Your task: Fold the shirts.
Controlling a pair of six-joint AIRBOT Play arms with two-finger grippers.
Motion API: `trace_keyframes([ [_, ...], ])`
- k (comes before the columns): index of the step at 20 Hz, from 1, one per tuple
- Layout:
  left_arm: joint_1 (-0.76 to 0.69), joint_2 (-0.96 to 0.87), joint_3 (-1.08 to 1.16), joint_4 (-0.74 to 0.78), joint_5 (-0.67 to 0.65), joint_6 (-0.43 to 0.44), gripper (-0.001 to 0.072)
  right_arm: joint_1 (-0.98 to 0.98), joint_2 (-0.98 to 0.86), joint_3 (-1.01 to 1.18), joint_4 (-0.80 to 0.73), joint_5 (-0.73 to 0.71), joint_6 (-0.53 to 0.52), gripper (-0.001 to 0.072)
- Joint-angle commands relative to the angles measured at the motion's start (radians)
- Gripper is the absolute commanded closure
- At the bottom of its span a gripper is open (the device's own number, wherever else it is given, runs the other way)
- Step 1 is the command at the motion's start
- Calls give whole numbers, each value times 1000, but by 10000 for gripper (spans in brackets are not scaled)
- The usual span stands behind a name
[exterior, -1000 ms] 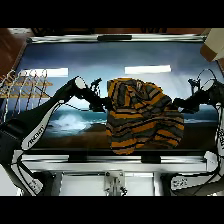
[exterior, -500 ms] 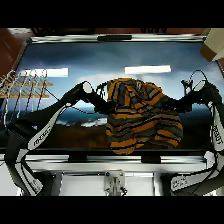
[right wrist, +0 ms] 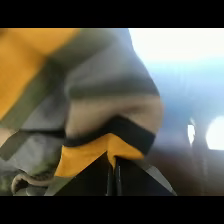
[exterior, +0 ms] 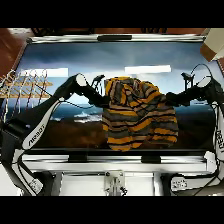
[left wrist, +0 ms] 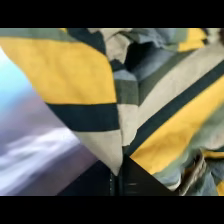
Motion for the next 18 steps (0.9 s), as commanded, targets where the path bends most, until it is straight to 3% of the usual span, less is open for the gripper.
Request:
trace_keyframes([
  [1, 66, 72, 113, 116, -51, 55, 661, 0, 133, 1, 222, -108, -127, 663],
  [6, 133, 188, 339, 116, -32, 61, 662, 0, 329, 2, 622, -376, -301, 663],
  [8, 137, 258, 369, 123, -34, 89, 661, 0, 409, 2, 706, -380, -385, 663],
  [10, 118, 339, 335, 209, -59, 74, 663, 0, 484, 1, 618, -284, -349, 664],
  [14, -24, 459, 124, 499, -146, -60, 664, 1, 584, -73, 240, -3, -107, 664],
  [16, -118, 509, -121, 557, -100, -146, 664, 27, 658, -252, 121, 79, -72, 664],
  [18, -209, 568, -410, 557, -10, -254, 664, 99, 763, -501, 66, 45, -45, 664],
])
